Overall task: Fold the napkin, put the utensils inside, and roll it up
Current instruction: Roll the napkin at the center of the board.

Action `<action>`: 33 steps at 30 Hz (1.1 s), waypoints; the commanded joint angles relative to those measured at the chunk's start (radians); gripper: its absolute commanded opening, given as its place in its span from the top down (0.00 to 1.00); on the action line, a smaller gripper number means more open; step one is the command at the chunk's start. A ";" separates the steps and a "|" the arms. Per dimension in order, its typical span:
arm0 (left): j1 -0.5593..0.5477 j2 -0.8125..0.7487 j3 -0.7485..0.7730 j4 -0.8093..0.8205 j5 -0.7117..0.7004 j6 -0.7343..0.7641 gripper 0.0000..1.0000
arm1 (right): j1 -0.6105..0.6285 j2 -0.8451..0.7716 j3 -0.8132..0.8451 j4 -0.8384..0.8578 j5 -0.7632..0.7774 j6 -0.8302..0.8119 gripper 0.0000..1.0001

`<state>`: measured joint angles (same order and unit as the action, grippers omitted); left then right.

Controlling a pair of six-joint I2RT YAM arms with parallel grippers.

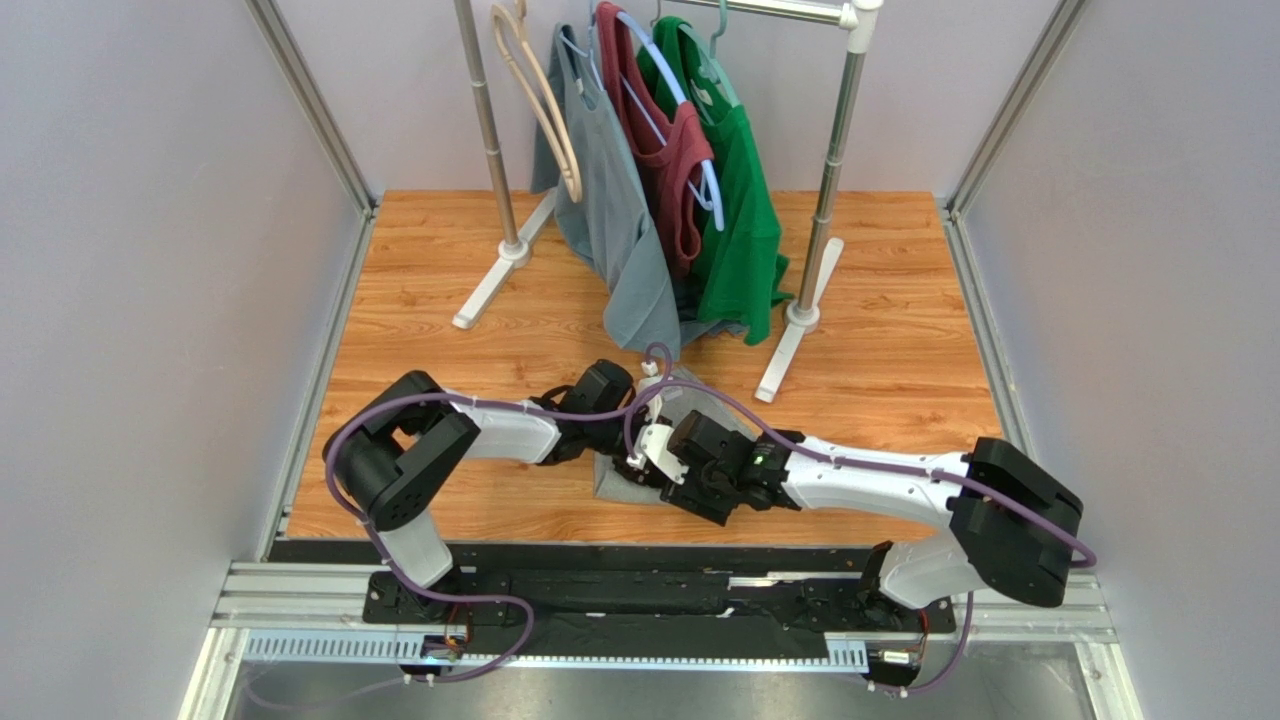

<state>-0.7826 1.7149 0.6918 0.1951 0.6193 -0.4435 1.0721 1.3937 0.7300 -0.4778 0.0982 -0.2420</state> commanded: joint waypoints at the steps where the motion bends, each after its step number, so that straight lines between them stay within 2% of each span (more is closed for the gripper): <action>1: 0.016 0.035 -0.100 -0.227 -0.197 0.069 0.67 | 0.003 0.053 0.026 0.064 -0.003 -0.040 0.47; 6: 0.016 0.008 -0.112 -0.209 -0.190 0.069 0.67 | 0.003 0.120 0.026 0.108 -0.012 -0.043 0.54; 8: 0.016 0.012 -0.110 -0.210 -0.194 0.066 0.66 | 0.002 0.142 0.032 0.102 -0.012 -0.049 0.64; 11: 0.016 -0.001 -0.103 -0.229 -0.217 0.060 0.59 | 0.002 0.153 0.051 0.071 -0.020 -0.060 0.76; 14: 0.037 -0.049 -0.095 -0.261 -0.271 0.043 0.46 | 0.002 0.160 0.086 0.012 -0.043 -0.054 0.83; 15: 0.061 -0.061 -0.089 -0.270 -0.286 0.034 0.40 | 0.000 0.157 0.092 -0.001 -0.051 -0.051 0.88; 23: 0.160 -0.205 -0.098 -0.272 -0.302 0.006 0.34 | -0.009 0.177 0.137 -0.050 -0.141 -0.054 0.95; 29: 0.241 -0.230 -0.075 -0.327 -0.340 -0.006 0.31 | -0.012 0.209 0.158 -0.064 -0.176 -0.062 0.97; 33: 0.292 -0.262 -0.063 -0.361 -0.424 -0.038 0.31 | -0.012 0.222 0.187 -0.076 -0.206 -0.057 0.98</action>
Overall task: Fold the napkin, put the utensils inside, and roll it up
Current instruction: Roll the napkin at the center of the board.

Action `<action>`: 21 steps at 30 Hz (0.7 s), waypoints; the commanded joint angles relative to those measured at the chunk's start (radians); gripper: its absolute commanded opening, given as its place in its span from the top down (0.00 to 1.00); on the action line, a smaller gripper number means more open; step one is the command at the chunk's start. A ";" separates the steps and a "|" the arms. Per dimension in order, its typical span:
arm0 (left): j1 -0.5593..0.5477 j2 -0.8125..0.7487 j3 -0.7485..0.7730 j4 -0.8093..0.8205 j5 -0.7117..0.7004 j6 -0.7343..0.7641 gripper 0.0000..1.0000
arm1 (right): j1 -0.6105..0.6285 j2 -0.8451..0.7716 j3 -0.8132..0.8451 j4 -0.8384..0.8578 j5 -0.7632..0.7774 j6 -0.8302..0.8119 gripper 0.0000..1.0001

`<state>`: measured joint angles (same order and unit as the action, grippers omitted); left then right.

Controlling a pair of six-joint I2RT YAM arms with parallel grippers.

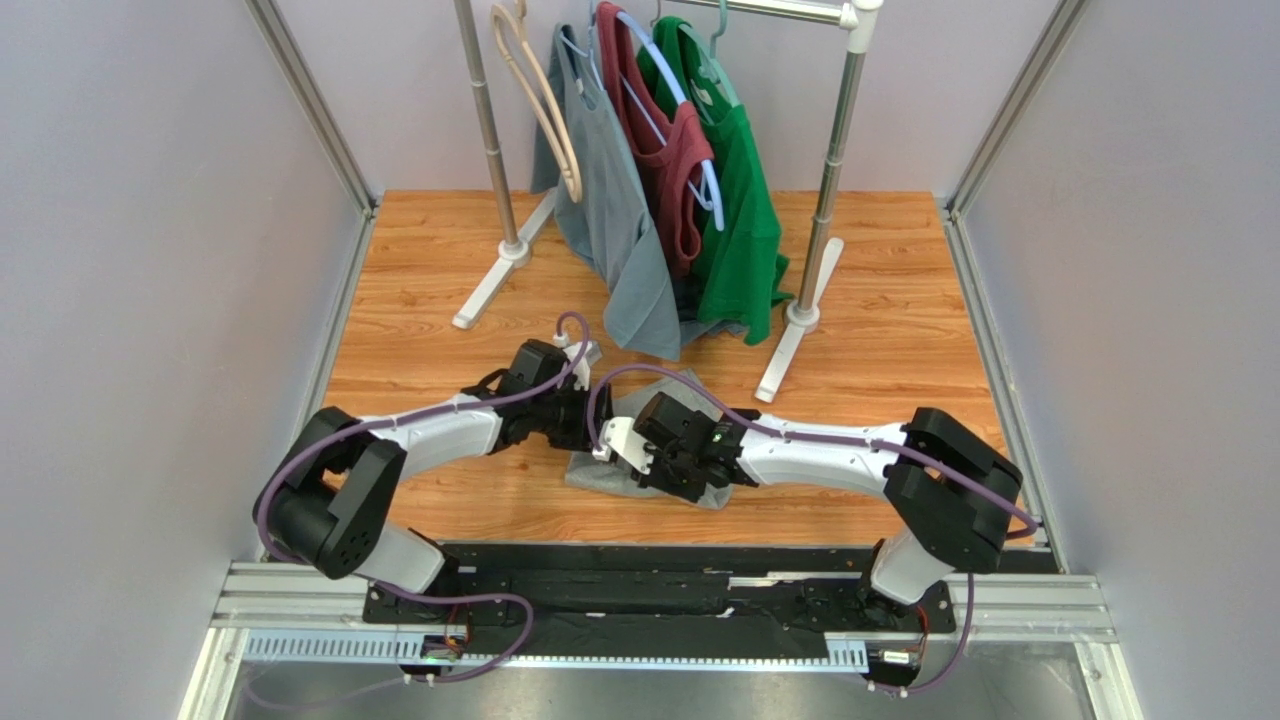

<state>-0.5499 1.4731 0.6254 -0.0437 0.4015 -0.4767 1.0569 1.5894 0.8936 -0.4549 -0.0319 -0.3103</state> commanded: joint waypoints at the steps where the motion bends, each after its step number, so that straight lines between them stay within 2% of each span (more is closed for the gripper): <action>1: 0.071 -0.028 0.005 -0.131 -0.217 -0.010 0.31 | 0.002 0.029 0.034 -0.106 -0.089 0.014 0.98; 7: 0.200 -0.099 0.054 -0.160 -0.266 -0.059 0.30 | 0.003 0.053 0.083 -0.142 -0.155 0.025 1.00; 13: 0.237 -0.184 0.077 -0.174 -0.319 -0.051 0.30 | -0.009 0.078 0.111 -0.154 -0.233 0.042 1.00; 16: 0.242 -0.246 0.050 -0.159 -0.304 -0.056 0.31 | -0.014 0.096 0.122 -0.153 -0.269 0.062 1.00; 21: 0.242 -0.405 -0.134 0.002 -0.219 -0.105 0.33 | -0.040 0.121 0.123 -0.130 -0.298 0.088 1.00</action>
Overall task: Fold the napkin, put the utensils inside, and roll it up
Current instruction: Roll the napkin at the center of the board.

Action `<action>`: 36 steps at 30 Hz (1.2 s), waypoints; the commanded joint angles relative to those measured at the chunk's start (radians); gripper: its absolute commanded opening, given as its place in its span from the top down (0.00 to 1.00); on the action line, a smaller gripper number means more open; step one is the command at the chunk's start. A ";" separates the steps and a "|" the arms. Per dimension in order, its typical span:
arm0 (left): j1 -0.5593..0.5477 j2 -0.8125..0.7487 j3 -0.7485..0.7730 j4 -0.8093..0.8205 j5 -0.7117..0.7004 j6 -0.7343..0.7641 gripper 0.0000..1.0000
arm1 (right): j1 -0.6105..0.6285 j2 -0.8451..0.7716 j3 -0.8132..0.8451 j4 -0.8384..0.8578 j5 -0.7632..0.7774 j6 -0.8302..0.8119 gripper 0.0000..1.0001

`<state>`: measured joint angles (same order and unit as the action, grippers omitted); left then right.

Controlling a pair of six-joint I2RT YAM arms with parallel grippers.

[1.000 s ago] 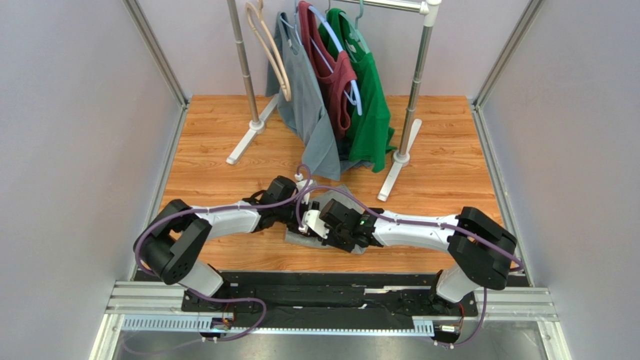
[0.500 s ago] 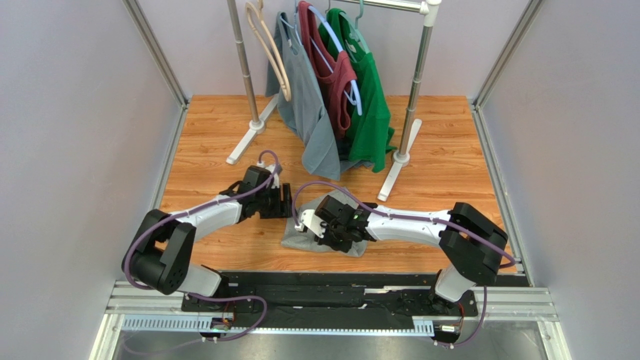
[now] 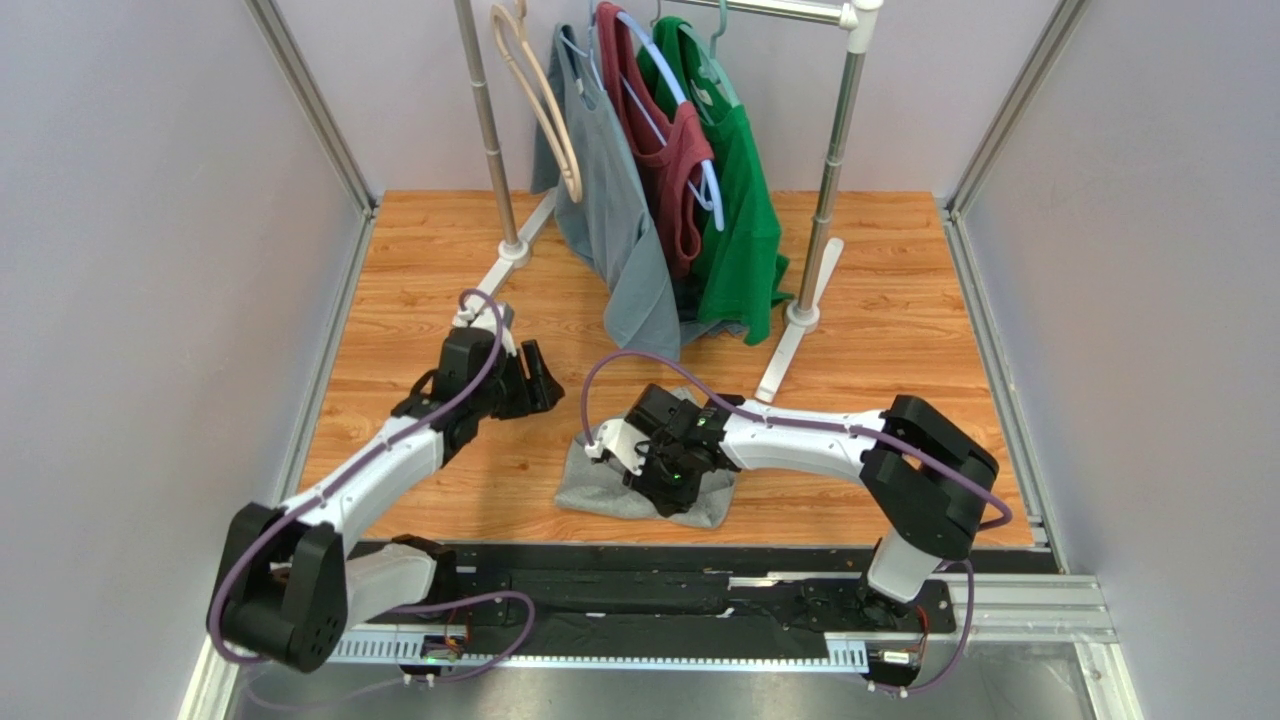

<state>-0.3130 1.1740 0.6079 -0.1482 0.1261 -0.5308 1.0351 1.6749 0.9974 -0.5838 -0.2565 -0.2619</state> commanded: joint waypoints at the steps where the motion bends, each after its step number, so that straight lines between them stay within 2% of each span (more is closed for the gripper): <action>1: 0.005 -0.131 -0.146 0.127 0.075 -0.061 0.34 | -0.024 0.037 0.020 0.001 -0.095 0.039 1.00; 5: 0.003 -0.252 -0.273 0.197 0.119 -0.083 0.36 | -0.075 0.061 0.035 -0.004 -0.173 0.038 1.00; 13: 0.003 -0.462 -0.370 0.231 0.217 -0.061 0.38 | -0.185 0.154 0.104 -0.060 -0.329 0.012 1.00; 21: 0.002 -0.448 -0.405 0.199 0.259 -0.066 0.40 | -0.263 0.224 0.144 -0.091 -0.414 0.010 1.00; 29: -0.009 -0.464 -0.450 0.322 0.366 -0.071 0.41 | -0.328 0.276 0.184 -0.133 -0.440 -0.005 1.00; 32: -0.020 -0.445 -0.459 0.317 0.375 -0.071 0.41 | -0.345 0.287 0.187 -0.134 -0.446 0.000 1.00; 36: -0.066 -0.396 -0.435 0.315 0.307 -0.055 0.41 | -0.349 0.290 0.190 -0.137 -0.443 0.000 1.00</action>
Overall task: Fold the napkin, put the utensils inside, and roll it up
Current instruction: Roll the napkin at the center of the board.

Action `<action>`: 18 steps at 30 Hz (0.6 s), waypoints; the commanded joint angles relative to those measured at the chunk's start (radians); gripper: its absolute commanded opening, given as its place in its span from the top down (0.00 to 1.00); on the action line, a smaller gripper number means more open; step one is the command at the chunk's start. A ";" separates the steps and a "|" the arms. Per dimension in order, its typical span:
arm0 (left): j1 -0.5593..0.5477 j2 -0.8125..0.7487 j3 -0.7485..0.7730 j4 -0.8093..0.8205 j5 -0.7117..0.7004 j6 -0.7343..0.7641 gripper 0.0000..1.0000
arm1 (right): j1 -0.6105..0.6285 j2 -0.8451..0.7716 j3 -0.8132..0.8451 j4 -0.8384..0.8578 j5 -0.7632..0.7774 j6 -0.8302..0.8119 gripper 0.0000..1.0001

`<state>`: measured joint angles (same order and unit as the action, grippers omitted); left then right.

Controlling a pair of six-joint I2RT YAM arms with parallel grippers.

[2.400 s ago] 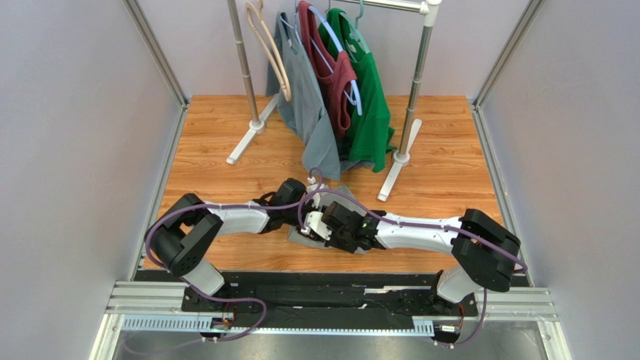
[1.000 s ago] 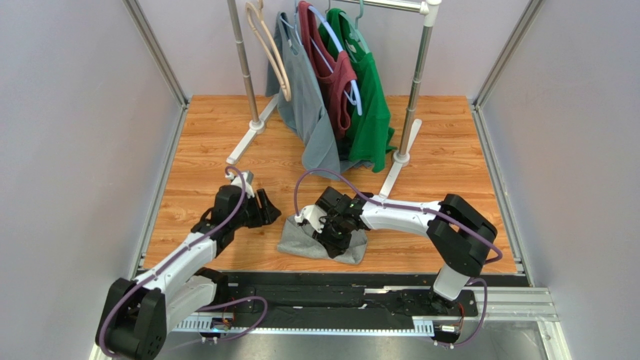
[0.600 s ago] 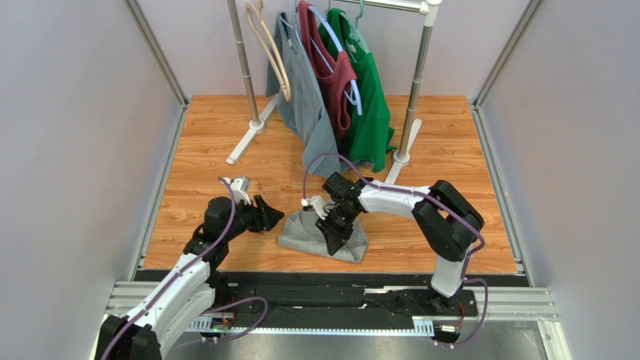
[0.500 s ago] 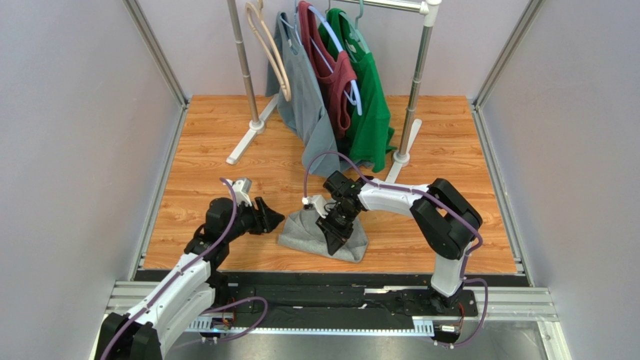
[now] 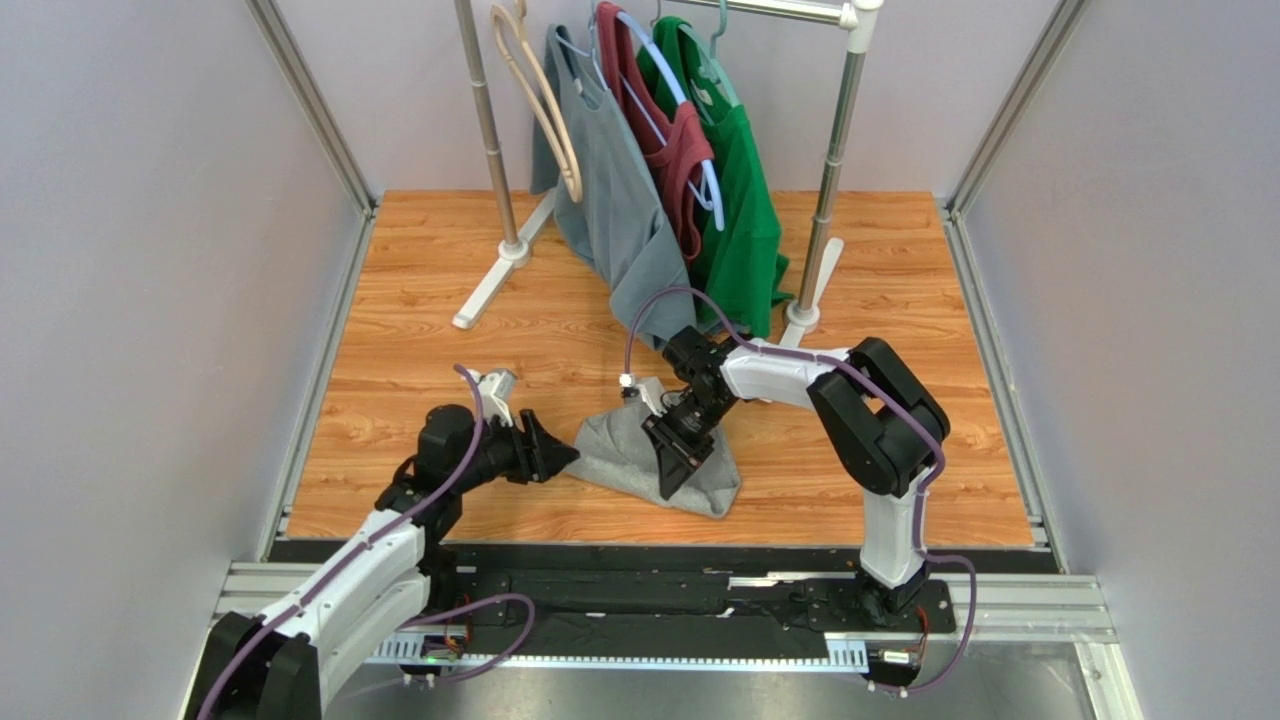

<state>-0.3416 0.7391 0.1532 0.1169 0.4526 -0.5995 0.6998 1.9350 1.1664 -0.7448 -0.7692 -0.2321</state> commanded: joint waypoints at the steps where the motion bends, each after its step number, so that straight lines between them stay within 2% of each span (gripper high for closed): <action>1: -0.043 0.052 0.028 0.052 -0.028 0.018 0.41 | -0.016 0.032 0.021 0.024 0.070 -0.029 1.00; 7: -0.083 0.184 0.055 0.130 -0.048 0.026 0.44 | -0.014 0.044 0.027 0.022 0.068 -0.027 1.00; 18: -0.102 0.180 0.054 0.145 -0.127 0.043 0.45 | -0.016 0.041 0.027 0.016 0.070 -0.021 1.00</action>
<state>-0.4328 0.9405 0.1844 0.2146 0.3679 -0.5858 0.6922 1.9476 1.1786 -0.7597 -0.7773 -0.2321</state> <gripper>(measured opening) 0.551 0.179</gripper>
